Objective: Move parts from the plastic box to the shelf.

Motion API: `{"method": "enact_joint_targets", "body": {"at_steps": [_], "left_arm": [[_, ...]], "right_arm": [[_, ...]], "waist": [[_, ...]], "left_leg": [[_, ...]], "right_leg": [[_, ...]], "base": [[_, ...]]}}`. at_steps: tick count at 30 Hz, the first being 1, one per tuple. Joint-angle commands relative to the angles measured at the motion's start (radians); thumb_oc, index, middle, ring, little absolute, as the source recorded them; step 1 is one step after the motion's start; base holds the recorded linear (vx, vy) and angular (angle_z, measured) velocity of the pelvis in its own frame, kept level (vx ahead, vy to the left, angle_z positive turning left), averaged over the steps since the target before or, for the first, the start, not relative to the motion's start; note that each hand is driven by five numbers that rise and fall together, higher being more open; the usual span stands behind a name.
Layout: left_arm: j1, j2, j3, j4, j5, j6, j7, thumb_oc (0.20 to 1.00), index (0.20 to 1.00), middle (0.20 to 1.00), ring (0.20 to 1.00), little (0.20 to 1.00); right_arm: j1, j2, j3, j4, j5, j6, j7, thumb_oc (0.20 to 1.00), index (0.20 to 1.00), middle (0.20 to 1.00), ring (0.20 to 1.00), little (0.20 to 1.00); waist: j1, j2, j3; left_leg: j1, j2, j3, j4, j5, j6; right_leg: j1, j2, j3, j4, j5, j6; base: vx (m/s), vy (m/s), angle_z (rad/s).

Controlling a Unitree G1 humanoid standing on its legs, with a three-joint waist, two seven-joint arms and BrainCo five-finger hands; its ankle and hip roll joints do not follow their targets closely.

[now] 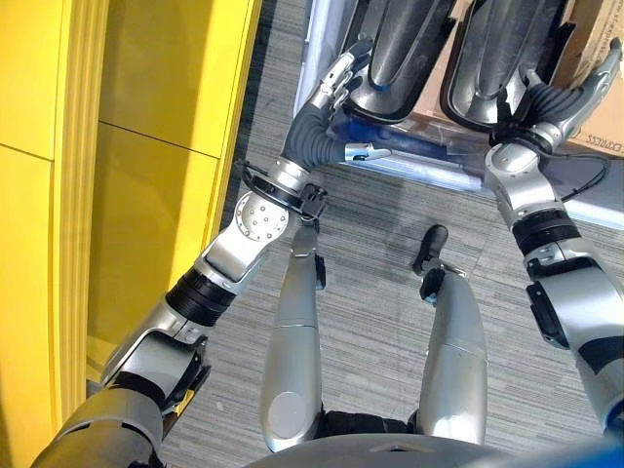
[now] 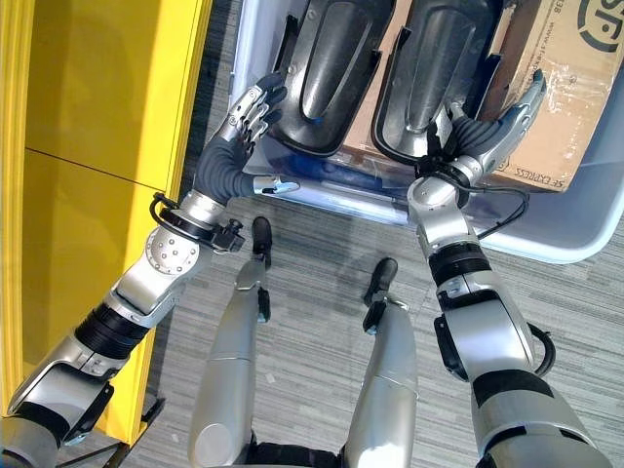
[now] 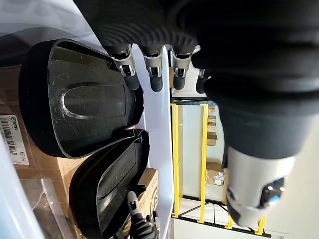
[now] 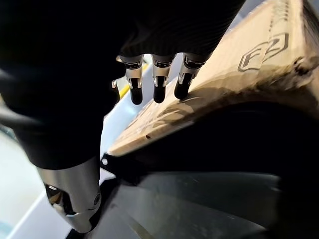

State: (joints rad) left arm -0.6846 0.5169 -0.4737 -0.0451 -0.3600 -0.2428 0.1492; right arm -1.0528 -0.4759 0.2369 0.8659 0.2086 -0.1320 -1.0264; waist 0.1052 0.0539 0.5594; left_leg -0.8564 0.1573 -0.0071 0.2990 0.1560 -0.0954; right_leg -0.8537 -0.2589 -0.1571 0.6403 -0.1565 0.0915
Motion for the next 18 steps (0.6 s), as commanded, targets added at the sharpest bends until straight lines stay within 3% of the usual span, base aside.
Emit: {"method": "enact_joint_targets", "body": {"at_steps": [1,3,8,10,11,14,18], "left_arm": [[-0.015,-0.035,-0.009,-0.048,0.02,-0.03,-0.035,1.0,1.0,1.0,1.0,1.0],[-0.013,-0.034,-0.01,-0.051,0.02,-0.028,-0.034,1.0,1.0,1.0,1.0,1.0],[-0.014,-0.024,-0.021,-0.051,0.004,-0.033,-0.033,1.0,1.0,1.0,1.0,1.0],[-0.014,-0.019,-0.029,-0.037,-0.003,-0.05,-0.035,1.0,1.0,1.0,1.0,1.0],[-0.015,-0.019,-0.029,-0.035,-0.003,-0.051,-0.034,1.0,1.0,1.0,1.0,1.0],[-0.016,-0.005,-0.042,-0.011,-0.004,-0.077,-0.038,1.0,1.0,1.0,1.0,1.0],[-0.026,0.031,-0.05,0.032,-0.032,-0.124,-0.054,1.0,1.0,1.0,1.0,1.0]], "right_arm": [[0.031,0.014,-0.002,0.031,0.043,0.049,0.088,1.0,1.0,1.0,1.0,1.0],[0.022,0.006,0.007,0.038,0.012,0.074,0.091,1.0,1.0,1.0,1.0,1.0],[-0.027,-0.054,0.111,0.046,-0.489,0.299,-0.052,1.0,1.0,1.0,1.0,1.0],[-0.065,-0.084,0.2,0.042,-0.765,0.362,-0.046,1.0,1.0,1.0,1.0,1.0],[-0.071,-0.088,0.216,0.039,-0.786,0.367,-0.045,1.0,1.0,1.0,1.0,1.0],[-0.105,-0.124,0.376,0.019,-1.03,0.369,0.012,1.0,1.0,1.0,1.0,1.0],[-0.103,-0.151,0.56,0.026,-1.105,0.33,0.059,1.0,1.0,1.0,1.0,1.0]], "waist": [[0.042,0.052,-0.039],[0.042,0.053,-0.039],[0.044,0.053,-0.039],[0.049,0.051,-0.039],[0.049,0.05,-0.039],[0.057,0.039,-0.039],[0.062,0.021,-0.039]], "left_leg": [[-0.001,-0.078,0.073,0.007,-0.092,0.061],[-0.004,-0.077,0.073,0.011,-0.092,0.06],[-0.017,-0.077,0.069,0.024,-0.089,0.061],[-0.023,-0.076,0.068,0.028,-0.087,0.061],[-0.022,-0.076,0.067,0.027,-0.086,0.061],[-0.023,-0.07,0.065,0.028,-0.083,0.06],[-0.02,-0.059,0.064,0.028,-0.083,0.061]], "right_leg": [[-0.006,0.071,-0.054,0.045,0.017,-0.014],[-0.008,0.073,-0.052,0.048,0.017,-0.016],[-0.017,0.076,-0.048,0.051,0.026,-0.013],[-0.016,0.075,-0.053,0.043,0.035,-0.009],[-0.015,0.075,-0.054,0.042,0.036,-0.009],[-0.01,0.071,-0.061,0.032,0.044,-0.005],[-0.005,0.065,-0.07,0.027,0.051,-0.002]], "base": [[0.0,0.0,0.0],[0.0,0.0,0.0],[0.0,0.0,0.0],[-0.01,-0.004,0.02],[-0.01,-0.006,0.05],[-0.01,-0.015,0.03],[0.01,-0.027,0.01]]}}
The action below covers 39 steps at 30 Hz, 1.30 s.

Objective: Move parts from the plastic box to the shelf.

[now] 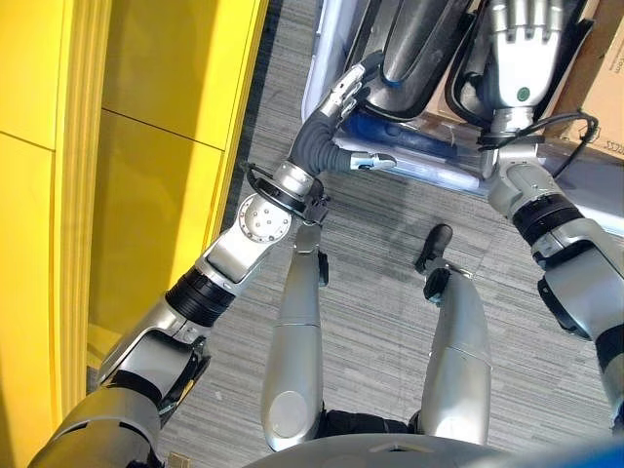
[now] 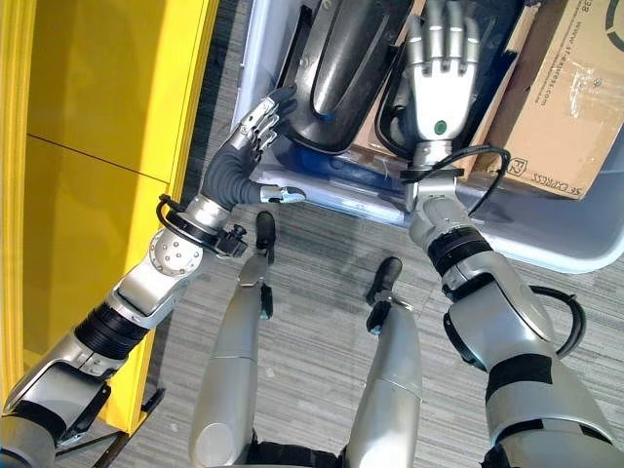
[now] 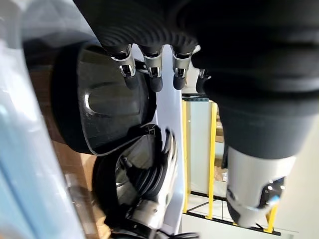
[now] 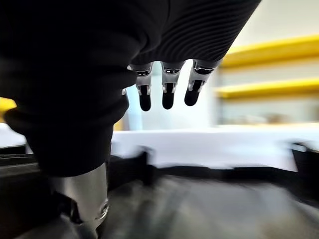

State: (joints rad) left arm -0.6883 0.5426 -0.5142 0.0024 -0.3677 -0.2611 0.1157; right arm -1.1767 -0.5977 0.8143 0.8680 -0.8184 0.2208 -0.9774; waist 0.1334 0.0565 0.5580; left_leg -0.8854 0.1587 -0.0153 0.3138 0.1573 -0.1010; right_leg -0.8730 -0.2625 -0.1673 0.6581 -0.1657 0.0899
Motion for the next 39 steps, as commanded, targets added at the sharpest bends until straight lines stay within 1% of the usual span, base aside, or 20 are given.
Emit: {"method": "enact_joint_targets", "body": {"at_steps": [1,5,6,8,10,11,12,13,15,17,18,19,22,23,26,29,32,35,37,39], "left_arm": [[-0.03,0.025,-0.014,-0.003,-0.038,-0.119,-0.031,1.0,1.0,1.0,1.0,1.0],[-0.035,0.052,-0.018,0.017,-0.058,-0.14,-0.052,1.0,1.0,1.0,1.0,1.0],[-0.031,0.061,-0.016,0.018,-0.06,-0.143,-0.06,1.0,1.0,1.0,1.0,1.0],[-0.02,0.067,-0.01,0.011,-0.054,-0.141,-0.07,1.0,1.0,1.0,1.0,1.0],[-0.006,0.056,-0.009,-0.003,-0.032,-0.132,-0.068,1.0,1.0,1.0,1.0,1.0],[-0.005,0.054,-0.01,-0.007,-0.028,-0.129,-0.067,1.0,1.0,1.0,1.0,1.0],[-0.002,0.046,-0.01,-0.018,-0.016,-0.118,-0.065,1.0,1.0,1.0,1.0,1.0],[-0.001,0.043,-0.011,-0.026,-0.012,-0.113,-0.062,1.0,1.0,1.0,1.0,1.0],[-0.005,0.029,-0.015,-0.039,-0.006,-0.102,-0.056,1.0,1.0,1.0,1.0,1.0],[-0.011,0.011,-0.022,-0.052,0.006,-0.09,-0.039,1.0,1.0,1.0,1.0,1.0],[-0.02,0.001,-0.026,-0.065,0.007,-0.073,-0.022,1.0,1.0,1.0,1.0,1.0],[-0.025,-0.004,-0.028,-0.071,0.007,-0.064,-0.01,1.0,1.0,1.0,1.0,1.0],[-0.029,-0.02,-0.022,-0.076,0.009,-0.05,0.005,1.0,1.0,1.0,1.0,1.0],[-0.026,-0.028,-0.018,-0.078,0.015,-0.045,0.008,1.0,1.0,1.0,1.0,1.0],[-0.017,-0.044,0.0,-0.084,0.02,-0.033,0.014,1.0,1.0,1.0,1.0,1.0],[-0.003,-0.058,0.018,-0.093,0.028,-0.025,0.013,1.0,1.0,1.0,1.0,1.0],[0.02,-0.071,0.036,-0.105,0.037,-0.019,0.004,1.0,1.0,1.0,1.0,1.0],[0.037,-0.08,0.047,-0.118,0.044,-0.012,-0.003,1.0,1.0,1.0,1.0,1.0],[0.042,-0.084,0.051,-0.121,0.043,-0.011,-0.008,1.0,1.0,1.0,1.0,1.0],[0.05,-0.089,0.055,-0.124,0.048,-0.012,-0.007,1.0,1.0,1.0,1.0,1.0]], "right_arm": [[0.021,-0.025,0.022,0.056,-0.085,-0.033,0.027,1.0,1.0,1.0,1.0,1.0],[0.025,-0.009,0.063,0.107,-0.003,-0.022,0.118,1.0,1.0,1.0,1.0,1.0],[0.04,0.004,0.067,0.131,0.078,0.019,0.199,1.0,1.0,1.0,1.0,1.0],[0.059,0.019,0.06,0.16,0.237,0.013,0.206,1.0,1.0,1.0,1.0,1.0],[0.096,0.07,-0.018,0.186,0.571,-0.006,0.202,1.0,1.0,1.0,1.0,1.0],[0.1,0.076,-0.03,0.189,0.592,-0.009,0.192,1.0,1.0,1.0,1.0,1.0],[0.104,0.1,-0.087,0.204,0.591,-0.007,0.138,1.0,1.0,1.0,1.0,1.0],[0.103,0.103,-0.105,0.205,0.586,-0.004,0.107,1.0,1.0,1.0,1.0,1.0],[0.094,0.108,-0.148,0.206,0.582,-0.003,-0.009,1.0,1.0,1.0,1.0,1.0],[0.079,0.103,-0.206,0.201,0.583,-0.062,-0.118,1.0,1.0,1.0,1.0,1.0],[0.07,0.095,-0.25,0.177,0.577,-0.145,-0.185,1.0,1.0,1.0,1.0,1.0],[0.068,0.093,-0.277,0.155,0.574,-0.183,-0.212,1.0,1.0,1.0,1.0,1.0],[0.081,0.083,-0.346,0.072,0.552,-0.276,-0.236,1.0,1.0,1.0,1.0,1.0],[0.088,0.079,-0.36,0.038,0.545,-0.293,-0.233,1.0,1.0,1.0,1.0,1.0],[0.114,0.069,-0.394,-0.091,0.501,-0.346,-0.184,1.0,1.0,1.0,1.0,1.0],[0.15,0.073,-0.416,-0.213,0.493,-0.343,-0.133,1.0,1.0,1.0,1.0,1.0],[0.195,0.089,-0.442,-0.316,0.461,-0.33,-0.116,1.0,1.0,1.0,1.0,1.0],[0.216,0.099,-0.456,-0.363,0.419,-0.312,-0.095,1.0,1.0,1.0,1.0,1.0],[0.219,0.104,-0.454,-0.381,0.385,-0.297,-0.093,1.0,1.0,1.0,1.0,1.0],[0.232,0.11,-0.455,-0.398,0.395,-0.293,-0.115,1.0,1.0,1.0,1.0,1.0]], "waist": [[0.039,0.015,-0.038],[0.051,0.009,-0.038],[0.056,0.006,-0.038],[0.061,0.003,-0.038],[0.064,0.003,-0.038],[0.064,0.004,-0.038],[0.064,0.01,-0.038],[0.065,0.011,-0.038],[0.062,0.019,-0.038],[0.056,0.029,-0.038],[0.05,0.036,-0.038],[0.046,0.04,-0.038],[0.033,0.044,-0.038],[0.028,0.045,-0.038],[0.012,0.048,-0.038],[0.001,0.048,-0.038],[-0.008,0.05,-0.038],[-0.01,0.053,-0.038],[-0.01,0.056,-0.038],[-0.013,0.056,-0.038]], "left_leg": [[0.004,-0.057,0.068,0.017,-0.086,0.067],[-0.005,-0.056,0.057,0.022,-0.091,0.068],[-0.009,-0.056,0.053,0.024,-0.093,0.07],[-0.017,-0.055,0.046,0.025,-0.094,0.07],[-0.025,-0.055,0.043,0.016,-0.091,0.073],[-0.025,-0.056,0.043,0.013,-0.091,0.074],[-0.026,-0.059,0.043,0.009,-0.092,0.078],[-0.025,-0.061,0.043,0.008,-0.092,0.08],[-0.022,-0.063,0.045,0.006,-0.092,0.082],[-0.017,-0.066,0.048,0.0,-0.09,0.082],[-0.012,-0.067,0.053,-0.004,-0.088,0.081],[-0.009,-0.069,0.055,-0.005,-0.088,0.081],[0.006,-0.074,0.064,-0.009,-0.09,0.078],[0.009,-0.074,0.067,-0.01,-0.09,0.077],[0.017,-0.073,0.076,-0.006,-0.094,0.073],[0.026,-0.072,0.087,-0.004,-0.097,0.067],[0.038,-0.071,0.095,0.0,-0.1,0.065],[0.043,-0.072,0.097,0.003,-0.102,0.064],[0.049,-0.072,0.1,0.0,-0.102,0.063],[0.049,-0.071,0.102,0.0,-0.101,0.063]], "right_leg": [[0.013,0.066,-0.064,0.013,0.061,0.0],[0.013,0.065,-0.074,0.016,0.061,0.0],[0.012,0.066,-0.078,0.018,0.06,0.0],[0.01,0.069,-0.081,0.019,0.06,-0.001],[0.003,0.072,-0.088,0.017,0.062,-0.003],[0.002,0.073,-0.088,0.017,0.062,-0.004],[0.0,0.072,-0.089,0.016,0.063,-0.006],[0.0,0.072,-0.089,0.015,0.064,-0.006],[0.001,0.069,-0.088,0.011,0.067,-0.005],[0.003,0.069,-0.081,0.006,0.067,-0.005],[0.006,0.069,-0.075,0.003,0.066,-0.003],[0.007,0.068,-0.072,0.002,0.065,-0.002],[0.014,0.07,-0.06,-0.005,0.06,-0.001],[0.013,0.071,-0.056,-0.005,0.057,-0.002],[0.011,0.072,-0.042,-0.001,0.048,-0.004],[0.013,0.072,-0.031,-0.002,0.041,-0.006],[0.017,0.071,-0.022,0.004,0.035,-0.007],[0.018,0.071,-0.018,0.011,0.03,-0.009],[0.021,0.07,-0.015,0.012,0.027,-0.009],[0.022,0.069,-0.015,0.012,0.028,-0.009]], "base": [[0.01,-0.065,0.04],[0.01,-0.068,0.04],[0.02,-0.093,0.05],[0.01,-0.088,0.04],[0.0,-0.052,0.05],[0.0,0.0,0.0],[0.0,0.0,0.0],[0.0,0.0,0.0],[0.0,0.02,0.0],[-0.02,0.084,0.01],[-0.02,0.111,0.01],[-0.01,0.104,0.02],[0.0,0.081,-0.01],[0.0,0.084,0.0],[0.0,0.082,-0.01],[0.0,0.052,-0.1],[0.01,0.038,-0.07],[0.01,0.029,-0.04],[0.01,0.033,-0.06],[0.0,0.008,-0.03]]}}
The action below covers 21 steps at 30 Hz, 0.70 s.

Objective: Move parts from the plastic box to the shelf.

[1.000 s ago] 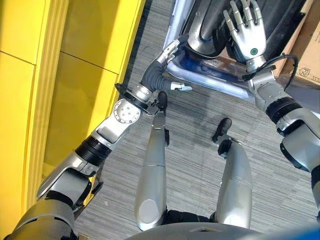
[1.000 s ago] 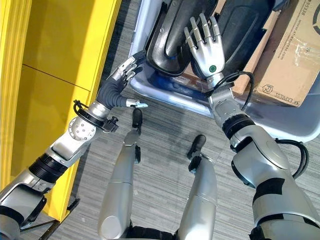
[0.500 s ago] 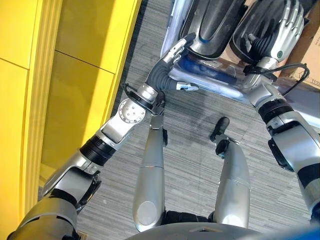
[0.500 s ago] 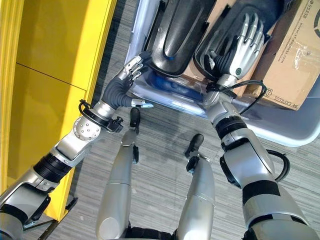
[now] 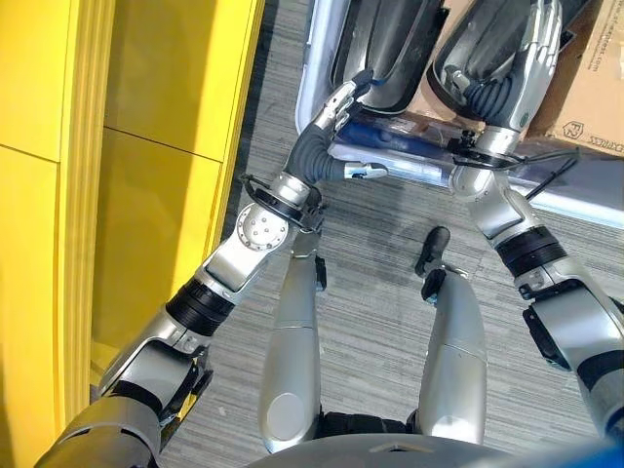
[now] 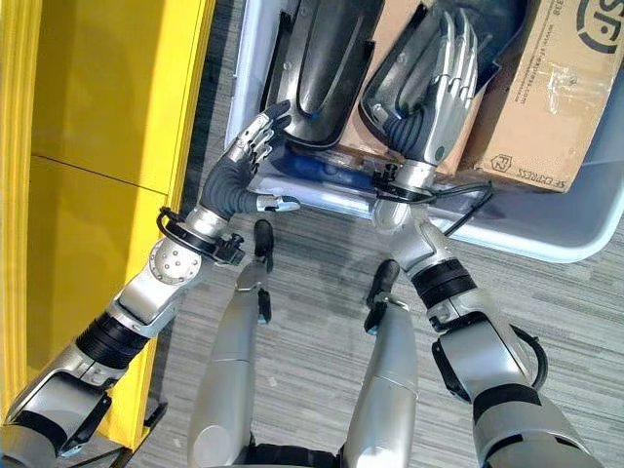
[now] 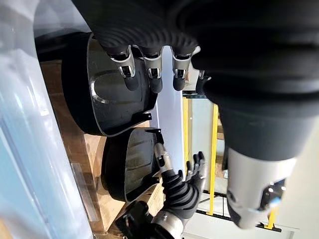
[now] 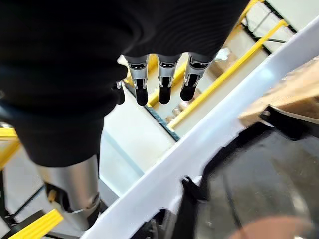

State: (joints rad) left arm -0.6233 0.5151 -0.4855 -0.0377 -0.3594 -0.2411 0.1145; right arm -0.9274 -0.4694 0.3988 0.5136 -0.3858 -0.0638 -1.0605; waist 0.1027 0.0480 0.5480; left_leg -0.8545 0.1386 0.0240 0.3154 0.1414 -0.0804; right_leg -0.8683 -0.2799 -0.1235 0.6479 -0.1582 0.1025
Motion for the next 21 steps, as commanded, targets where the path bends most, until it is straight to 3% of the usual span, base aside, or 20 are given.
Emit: {"method": "enact_joint_targets", "body": {"at_steps": [1,5,13,18,21], "left_arm": [[-0.01,-0.062,0.027,-0.087,0.041,-0.032,-0.005,1.0,1.0,1.0,1.0,1.0],[0.006,-0.071,0.028,-0.091,0.057,-0.04,0.004,1.0,1.0,1.0,1.0,1.0],[0.027,-0.1,0.033,-0.105,0.092,-0.033,0.013,1.0,1.0,1.0,1.0,1.0],[0.026,-0.104,0.038,-0.112,0.089,-0.022,0.009,1.0,1.0,1.0,1.0,1.0],[0.022,-0.104,0.042,-0.113,0.091,-0.015,0.003,1.0,1.0,1.0,1.0,1.0]], "right_arm": [[-0.008,-0.016,-0.047,-0.053,-0.018,-0.009,-0.041,1.0,1.0,1.0,1.0,1.0],[0.038,0.012,-0.085,-0.09,0.125,-0.025,-0.04,1.0,1.0,1.0,1.0,1.0],[0.134,0.116,-0.151,-0.113,0.491,-0.051,0.08,1.0,1.0,1.0,1.0,1.0],[0.137,0.148,-0.174,-0.085,0.592,-0.057,0.124,1.0,1.0,1.0,1.0,1.0],[0.128,0.15,-0.173,-0.084,0.617,-0.011,0.175,1.0,1.0,1.0,1.0,1.0]], "waist": [[0.016,0.063,-0.028],[0.007,0.06,-0.028],[-0.005,0.06,-0.028],[-0.001,0.061,-0.028],[0.002,0.057,-0.028]], "left_leg": [[0.018,-0.05,0.064,0.001,-0.086,0.043],[0.024,-0.048,0.071,-0.007,-0.088,0.042],[0.036,-0.044,0.088,-0.026,-0.087,0.042],[0.036,-0.047,0.087,-0.026,-0.085,0.043],[0.033,-0.048,0.086,-0.024,-0.081,0.043]], "right_leg": [[0.017,0.086,-0.058,0.024,0.021,-0.022],[0.02,0.092,-0.054,0.014,0.021,-0.021],[0.026,0.094,-0.045,0.002,0.016,-0.025],[0.028,0.091,-0.047,0.004,0.017,-0.025],[0.026,0.091,-0.05,0.007,0.02,-0.025]], "base": [[0.0,0.0,0.0],[0.0,0.0,0.0],[0.0,0.016,-0.02],[0.0,0.007,-0.03],[0.0,0.0,0.0]]}}
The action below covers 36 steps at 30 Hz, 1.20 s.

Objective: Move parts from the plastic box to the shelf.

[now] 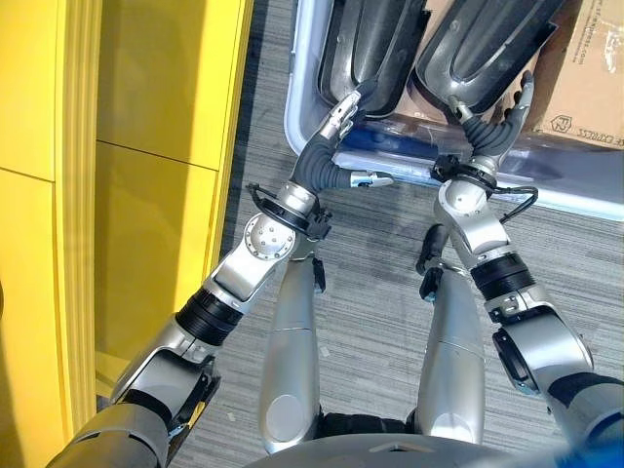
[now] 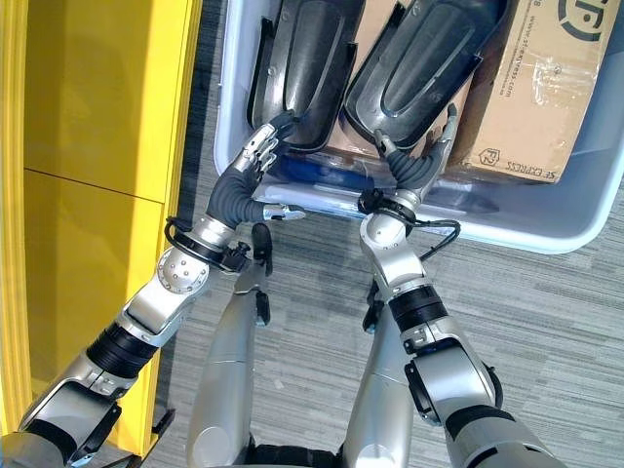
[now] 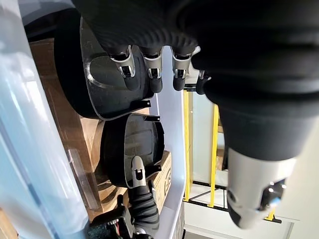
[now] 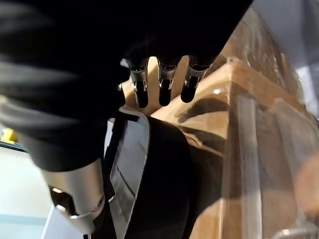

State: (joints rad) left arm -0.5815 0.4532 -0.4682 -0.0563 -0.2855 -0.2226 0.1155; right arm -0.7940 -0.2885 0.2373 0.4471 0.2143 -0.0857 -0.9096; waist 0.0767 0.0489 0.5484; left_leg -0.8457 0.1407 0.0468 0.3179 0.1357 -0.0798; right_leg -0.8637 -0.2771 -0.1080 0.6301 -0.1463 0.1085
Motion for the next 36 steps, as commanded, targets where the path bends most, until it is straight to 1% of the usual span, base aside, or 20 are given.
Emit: {"method": "enact_joint_targets", "body": {"at_steps": [1,3,5,6,8,9,11,14,15,18,19,22,24,26,27,29,30,32,36], "left_arm": [[-0.02,-0.043,0.026,-0.097,0.018,-0.028,0.002,1.0,1.0,1.0,1.0,1.0],[-0.024,-0.041,0.027,-0.1,0.017,-0.018,0.002,1.0,1.0,1.0,1.0,1.0],[-0.033,-0.034,0.027,-0.093,0.016,-0.011,-0.009,1.0,1.0,1.0,1.0,1.0],[-0.034,-0.034,0.027,-0.092,0.016,-0.011,-0.01,1.0,1.0,1.0,1.0,1.0],[-0.046,-0.025,0.028,-0.091,0.013,0.001,-0.021,1.0,1.0,1.0,1.0,1.0],[-0.048,-0.024,0.027,-0.091,0.014,0.001,-0.022,1.0,1.0,1.0,1.0,1.0],[-0.064,-0.016,0.022,-0.08,-0.001,-0.004,-0.034,1.0,1.0,1.0,1.0,1.0],[-0.084,-0.011,0.017,-0.08,-0.011,0.004,-0.051,1.0,1.0,1.0,1.0,1.0],[-0.097,-0.007,0.011,-0.08,-0.013,0.011,-0.062,1.0,1.0,1.0,1.0,1.0],[-0.115,-0.001,0.001,-0.078,-0.021,0.014,-0.071,1.0,1.0,1.0,1.0,1.0],[-0.13,0.008,-0.009,-0.082,-0.033,0.025,-0.065,1.0,1.0,1.0,1.0,1.0],[-0.134,0.017,-0.014,-0.083,-0.038,0.032,-0.066,1.0,1.0,1.0,1.0,1.0],[-0.134,0.021,-0.019,-0.077,-0.044,0.029,-0.065,1.0,1.0,1.0,1.0,1.0],[-0.141,0.026,-0.024,-0.069,-0.049,0.026,-0.063,1.0,1.0,1.0,1.0,1.0],[-0.144,0.03,-0.024,-0.065,-0.059,0.024,-0.069,1.0,1.0,1.0,1.0,1.0],[-0.148,0.036,-0.025,-0.06,-0.068,0.024,-0.073,1.0,1.0,1.0,1.0,1.0],[-0.151,0.046,-0.028,-0.06,-0.083,0.025,-0.079,1.0,1.0,1.0,1.0,1.0],[-0.153,0.057,-0.03,-0.059,-0.096,0.024,-0.081,1.0,1.0,1.0,1.0,1.0],[-0.164,0.071,-0.037,-0.052,-0.11,0.023,-0.084,1.0,1.0,1.0,1.0,1.0]], "right_arm": [[-0.008,-0.031,-0.009,-0.018,0.019,0.032,0.03,1.0,1.0,1.0,1.0,1.0],[-0.017,-0.029,-0.003,0.0,0.068,0.056,0.053,1.0,1.0,1.0,1.0,1.0],[-0.042,-0.027,-0.002,0.053,0.199,0.075,0.095,1.0,1.0,1.0,1.0,1.0],[-0.044,-0.027,-0.003,0.056,0.212,0.077,0.097,1.0,1.0,1.0,1.0,1.0],[-0.082,-0.031,-0.019,0.131,0.329,0.076,0.116,1.0,1.0,1.0,1.0,1.0],[-0.087,-0.032,-0.021,0.139,0.338,0.076,0.118,1.0,1.0,1.0,1.0,1.0],[-0.136,-0.041,-0.032,0.201,0.406,0.081,0.134,1.0,1.0,1.0,1.0,1.0],[-0.182,-0.052,-0.039,0.25,0.46,0.103,0.143,1.0,1.0,1.0,1.0,1.0],[-0.208,-0.059,-0.037,0.286,0.509,0.105,0.137,1.0,1.0,1.0,1.0,1.0],[-0.241,-0.072,-0.033,0.34,0.565,0.095,0.134,1.0,1.0,1.0,1.0,1.0],[-0.265,-0.082,-0.026,0.364,0.612,0.093,0.14,1.0,1.0,1.0,1.0,1.0],[-0.278,-0.094,-0.023,0.38,0.637,0.101,0.132,1.0,1.0,1.0,1.0,1.0],[-0.287,-0.099,-0.014,0.393,0.617,0.121,0.122,1.0,1.0,1.0,1.0,1.0],[-0.302,-0.103,-0.004,0.413,0.616,0.156,0.108,1.0,1.0,1.0,1.0,1.0],[-0.317,-0.114,0.01,0.456,0.629,0.199,0.119,1.0,1.0,1.0,1.0,1.0],[-0.333,-0.124,0.025,0.494,0.644,0.222,0.132,1.0,1.0,1.0,1.0,1.0],[-0.347,-0.136,0.042,0.529,0.691,0.242,0.129,1.0,1.0,1.0,1.0,1.0],[-0.356,-0.145,0.06,0.564,0.694,0.274,0.163,1.0,1.0,1.0,1.0,1.0],[-0.379,-0.156,0.097,0.617,0.741,0.322,0.171,1.0,1.0,1.0,1.0,1.0]], "waist": [[0.03,0.054,-0.028],[0.033,0.052,-0.028],[0.042,0.047,-0.028],[0.042,0.047,-0.028],[0.054,0.045,-0.028],[0.055,0.045,-0.028],[0.064,0.043,-0.028],[0.072,0.041,-0.028],[0.077,0.039,-0.028],[0.083,0.035,-0.028],[0.088,0.029,-0.028],[0.092,0.026,-0.028],[0.096,0.025,-0.028],[0.098,0.025,-0.028],[0.104,0.027,-0.028],[0.108,0.028,-0.028],[0.112,0.028,-0.028],[0.116,0.025,-0.028],[0.124,0.021,-0.028]], "left_leg": [[0.023,-0.051,0.062,-0.026,-0.075,0.043],[0.019,-0.052,0.058,-0.022,-0.075,0.043],[0.015,-0.053,0.052,-0.02,-0.07,0.043],[0.015,-0.053,0.052,-0.02,-0.07,0.043],[0.016,-0.054,0.042,-0.02,-0.068,0.042],[0.017,-0.054,0.041,-0.02,-0.067,0.042],[0.016,-0.055,0.035,-0.018,-0.066,0.043],[0.017,-0.055,0.031,-0.016,-0.065,0.043],[0.017,-0.055,0.028,-0.016,-0.063,0.043],[0.014,-0.054,0.023,-0.013,-0.062,0.043],[0.013,-0.054,0.019,-0.014,-0.059,0.043],[0.015,-0.056,0.016,-0.013,-0.06,0.044],[0.016,-0.055,0.015,-0.012,-0.06,0.045],[0.013,-0.055,0.014,-0.009,-0.06,0.046],[0.006,-0.056,0.012,-0.004,-0.059,0.045],[0.002,-0.056,0.009,-0.001,-0.058,0.045],[-0.002,-0.056,0.007,0.004,-0.058,0.044],[-0.009,-0.054,0.006,0.006,-0.058,0.044],[-0.026,-0.052,0.003,0.014,-0.057,0.042]], "right_leg": [[0.021,0.089,-0.066,0.028,0.007,-0.032],[0.02,0.09,-0.067,0.031,0.007,-0.033],[0.023,0.091,-0.074,0.033,0.008,-0.035],[0.023,0.092,-0.074,0.032,0.009,-0.035],[0.03,0.09,-0.08,0.035,0.008,-0.035],[0.031,0.09,-0.081,0.035,0.008,-0.035],[0.035,0.088,-0.089,0.038,0.009,-0.035],[0.041,0.085,-0.097,0.038,0.011,-0.034],[0.044,0.084,-0.101,0.039,0.014,-0.033],[0.045,0.085,-0.105,0.043,0.015,-0.032],[0.048,0.087,-0.11,0.043,0.018,-0.03],[0.051,0.088,-0.115,0.044,0.019,-0.03],[0.054,0.087,-0.119,0.047,0.018,-0.03],[0.052,0.086,-0.122,0.048,0.02,-0.03],[0.047,0.083,-0.124,0.053,0.021,-0.03],[0.044,0.081,-0.126,0.058,0.021,-0.03],[0.042,0.081,-0.129,0.06,0.023,-0.03],[0.039,0.08,-0.133,0.059,0.026,-0.03],[0.028,0.079,-0.142,0.059,0.032,-0.028]], "base": [[0.0,0.0,0.0],[0.0,0.0,0.0],[0.0,0.0,0.0],[0.0,0.0,0.0],[0.0,0.0,0.0],[0.0,0.0,0.0],[0.0,0.0,0.0],[0.0,-0.001,-0.02],[0.0,0.004,0.04],[0.0,0.005,0.06],[0.0,0.009,0.11],[0.0,0.002,0.02],[0.0,0.0,0.0],[0.0,0.0,0.0],[0.0,0.0,0.0],[0.0,0.0,0.0],[0.0,0.0,0.0],[0.02,0.003,0.06],[0.02,-0.003,0.06]]}}
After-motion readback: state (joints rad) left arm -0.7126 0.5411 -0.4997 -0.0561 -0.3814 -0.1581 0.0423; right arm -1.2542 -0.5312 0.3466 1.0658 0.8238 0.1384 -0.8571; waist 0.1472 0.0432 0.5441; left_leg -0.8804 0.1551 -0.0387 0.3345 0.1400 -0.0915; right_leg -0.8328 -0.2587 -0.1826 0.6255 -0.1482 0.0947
